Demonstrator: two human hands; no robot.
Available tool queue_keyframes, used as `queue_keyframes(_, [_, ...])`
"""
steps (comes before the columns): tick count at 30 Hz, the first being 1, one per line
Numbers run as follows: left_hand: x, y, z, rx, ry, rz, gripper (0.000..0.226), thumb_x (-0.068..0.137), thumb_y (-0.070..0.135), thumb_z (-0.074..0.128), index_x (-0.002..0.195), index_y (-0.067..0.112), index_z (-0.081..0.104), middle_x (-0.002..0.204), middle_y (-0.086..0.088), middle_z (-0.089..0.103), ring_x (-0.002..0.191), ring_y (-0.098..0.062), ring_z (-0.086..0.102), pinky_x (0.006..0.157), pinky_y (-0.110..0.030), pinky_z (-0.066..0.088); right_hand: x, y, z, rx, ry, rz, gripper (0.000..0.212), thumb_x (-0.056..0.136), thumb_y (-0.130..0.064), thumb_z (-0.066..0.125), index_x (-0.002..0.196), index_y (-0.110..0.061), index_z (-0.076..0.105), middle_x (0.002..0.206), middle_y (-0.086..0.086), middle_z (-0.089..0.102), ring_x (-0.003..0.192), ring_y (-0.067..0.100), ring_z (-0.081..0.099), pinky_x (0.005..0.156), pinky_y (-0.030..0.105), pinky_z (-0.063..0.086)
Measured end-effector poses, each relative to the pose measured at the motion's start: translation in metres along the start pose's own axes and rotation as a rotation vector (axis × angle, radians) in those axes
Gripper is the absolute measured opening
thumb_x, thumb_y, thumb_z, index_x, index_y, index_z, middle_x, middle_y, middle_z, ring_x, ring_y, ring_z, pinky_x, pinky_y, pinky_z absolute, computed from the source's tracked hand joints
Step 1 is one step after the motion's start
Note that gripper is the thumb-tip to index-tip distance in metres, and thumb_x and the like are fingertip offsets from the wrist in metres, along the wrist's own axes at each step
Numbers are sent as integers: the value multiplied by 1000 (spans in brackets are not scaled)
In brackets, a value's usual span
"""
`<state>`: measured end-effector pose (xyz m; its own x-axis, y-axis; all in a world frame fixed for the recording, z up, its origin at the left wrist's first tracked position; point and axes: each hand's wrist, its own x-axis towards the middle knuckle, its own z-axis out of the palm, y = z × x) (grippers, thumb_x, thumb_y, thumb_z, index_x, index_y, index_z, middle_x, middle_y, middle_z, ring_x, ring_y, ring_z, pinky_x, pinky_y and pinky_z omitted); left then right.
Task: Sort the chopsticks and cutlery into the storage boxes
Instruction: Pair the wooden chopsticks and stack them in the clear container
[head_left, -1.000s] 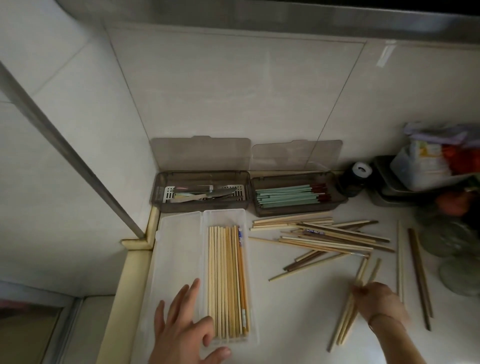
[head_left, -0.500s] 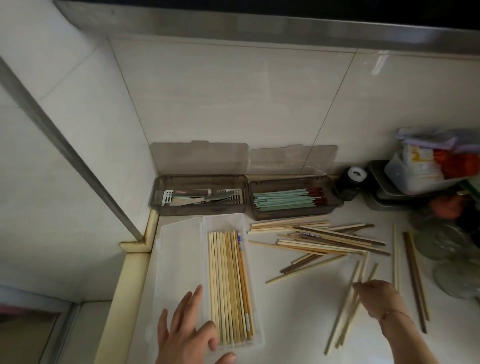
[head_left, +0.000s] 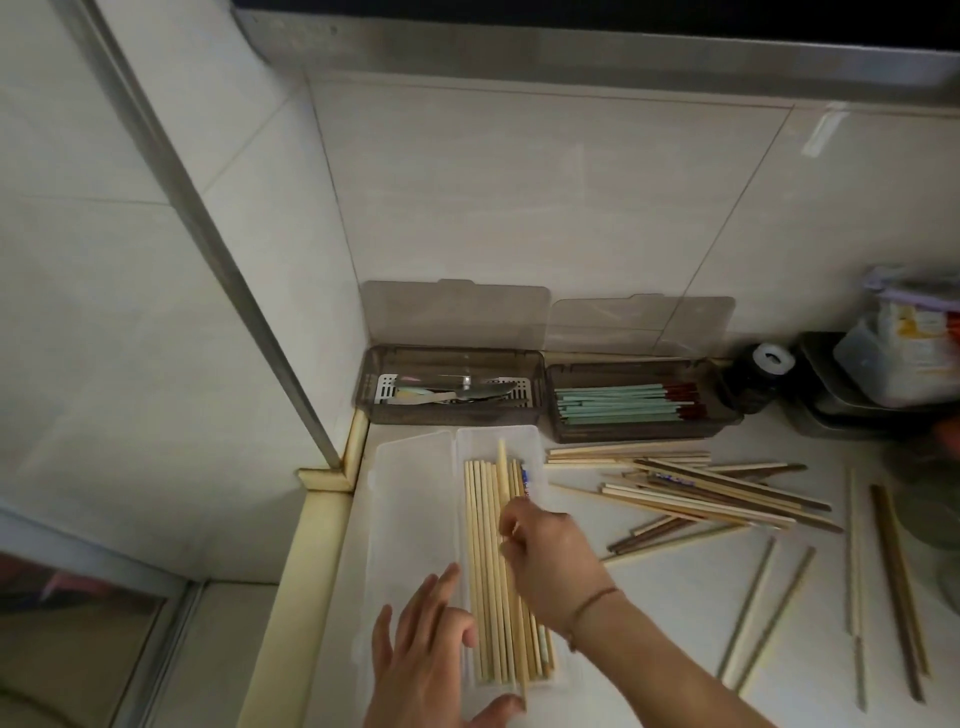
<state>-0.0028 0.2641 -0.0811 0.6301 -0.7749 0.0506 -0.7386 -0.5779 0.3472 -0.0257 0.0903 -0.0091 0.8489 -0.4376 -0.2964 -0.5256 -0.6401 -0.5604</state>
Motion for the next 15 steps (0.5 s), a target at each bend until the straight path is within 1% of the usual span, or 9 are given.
queue_keyframes(2, [0, 1, -1, -8, 16, -5, 59, 64, 92, 36, 85, 39, 17, 134, 6, 58, 120, -14, 57, 79, -46, 52, 13, -5, 15, -196, -109, 21, 14, 94, -10, 50, 107, -15, 52, 99, 6, 63, 84, 19, 61, 76, 30, 55])
queue_keyframes(4, [-1, 0, 0, -19, 18, -10, 57, 67, 92, 33, 83, 39, 21, 135, 6, 57, 124, -13, 49, 81, -46, 50, 26, -9, 26, -287, -183, 56, 23, 93, -6, 51, 115, -11, 50, 108, 8, 60, 95, 22, 62, 81, 31, 54])
queue_keyframes(5, [-1, 0, -1, -17, 14, -16, 57, 66, 92, 34, 82, 38, 23, 135, 6, 57, 125, -12, 45, 81, -45, 49, 33, -10, 30, -307, -182, 67, 26, 93, -5, 51, 118, -9, 49, 111, 9, 59, 100, 24, 61, 84, 33, 54])
queue_keyframes(6, [0, 1, -1, -11, 12, -21, 58, 64, 91, 37, 81, 38, 24, 134, 6, 58, 125, -12, 43, 81, -45, 49, 40, -10, 34, -323, -176, 73, 27, 93, -6, 50, 120, -8, 49, 112, 9, 57, 102, 25, 60, 85, 35, 53])
queue_keyframes(8, [0, 2, -3, -13, 2, -30, 59, 57, 88, 43, 80, 37, 25, 133, 6, 59, 124, -17, 51, 80, -46, 52, 49, -10, 41, -380, -188, 51, 28, 93, -6, 51, 121, -6, 49, 109, 9, 54, 97, 23, 59, 84, 32, 50])
queue_keyframes(10, [-1, 5, -3, -21, 3, -21, 59, 53, 85, 47, 80, 37, 24, 131, 5, 61, 118, -20, 61, 78, -48, 53, 49, -10, 47, -358, -203, 36, 27, 93, -3, 51, 120, -5, 49, 109, 9, 55, 95, 22, 59, 84, 30, 50])
queue_keyframes(12, [-1, 5, -3, -25, 2, -23, 61, 50, 83, 49, 81, 39, 20, 131, 5, 60, 117, -19, 61, 79, -49, 54, 46, -8, 50, -275, -213, 35, 25, 93, -2, 47, 118, -5, 51, 112, 11, 56, 99, 24, 59, 87, 31, 52])
queue_keyframes(15, [-1, 4, -3, -12, -10, -43, 61, 52, 86, 47, 81, 39, 20, 132, 6, 60, 119, -19, 60, 79, -50, 54, 36, 2, 47, -215, -230, -24, 34, 90, 2, 49, 122, -9, 51, 114, 8, 54, 98, 19, 59, 89, 28, 52])
